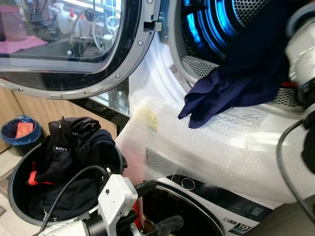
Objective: Clothes washing
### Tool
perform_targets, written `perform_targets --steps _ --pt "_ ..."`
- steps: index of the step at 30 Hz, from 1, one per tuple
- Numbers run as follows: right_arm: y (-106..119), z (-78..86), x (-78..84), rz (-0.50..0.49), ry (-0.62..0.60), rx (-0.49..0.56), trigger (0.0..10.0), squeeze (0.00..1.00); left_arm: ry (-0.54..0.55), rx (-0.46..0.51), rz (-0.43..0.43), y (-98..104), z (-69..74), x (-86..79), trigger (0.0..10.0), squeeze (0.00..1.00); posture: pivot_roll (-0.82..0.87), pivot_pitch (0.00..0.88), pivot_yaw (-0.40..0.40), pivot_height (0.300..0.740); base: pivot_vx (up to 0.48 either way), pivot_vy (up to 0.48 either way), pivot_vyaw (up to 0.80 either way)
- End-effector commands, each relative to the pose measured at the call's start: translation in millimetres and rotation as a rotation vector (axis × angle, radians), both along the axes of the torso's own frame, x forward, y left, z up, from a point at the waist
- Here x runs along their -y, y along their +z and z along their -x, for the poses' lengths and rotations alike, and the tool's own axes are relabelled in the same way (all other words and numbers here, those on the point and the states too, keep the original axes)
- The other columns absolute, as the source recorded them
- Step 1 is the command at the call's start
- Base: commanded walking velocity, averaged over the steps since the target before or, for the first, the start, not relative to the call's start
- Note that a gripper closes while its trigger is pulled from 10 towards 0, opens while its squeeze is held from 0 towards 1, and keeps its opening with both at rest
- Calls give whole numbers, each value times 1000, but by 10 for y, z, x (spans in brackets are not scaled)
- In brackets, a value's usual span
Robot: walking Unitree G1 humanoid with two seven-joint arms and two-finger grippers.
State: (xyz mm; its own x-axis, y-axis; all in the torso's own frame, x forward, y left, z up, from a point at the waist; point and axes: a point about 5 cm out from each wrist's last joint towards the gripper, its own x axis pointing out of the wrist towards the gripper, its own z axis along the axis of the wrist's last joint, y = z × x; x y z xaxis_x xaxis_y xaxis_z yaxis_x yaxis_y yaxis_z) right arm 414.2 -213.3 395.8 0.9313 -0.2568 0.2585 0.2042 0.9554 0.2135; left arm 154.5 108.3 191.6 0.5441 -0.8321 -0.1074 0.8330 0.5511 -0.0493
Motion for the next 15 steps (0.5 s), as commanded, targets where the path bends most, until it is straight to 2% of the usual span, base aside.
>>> perform_targets --steps 1,6,9,10,11,12,15 --pt "45 19 18 29 -9 9 10000 0 -11 11 8 50 49 24 10000 0 136 89 -174 740 0 0 0" --pt "-35 7 43 22 13 -64 10000 0 -8 2 10 59 62 21 10000 0 137 93 -169 740 0 0 0" --pt "5 20 46 38 45 -61 10000 0 -6 2 7 58 59 12 10000 0 135 92 -167 740 0 0 0" --pt "28 39 63 99 86 -53 10000 1000 -4 3 5 59 49 5 10000 0 129 89 -165 740 0 0 0" --pt "28 39 63 99 86 -53 10000 1000 -4 3 5 59 49 5 10000 0 129 89 -165 740 0 0 0" --pt "30 56 68 145 136 -38 10000 1000 -3 3 5 61 38 6 10000 0 126 85 -163 740 0 0 0" --pt "8 83 96 216 181 -31 10000 1000 -4 4 5 60 30 8 10000 0 123 80 -161 740 0 0 0"
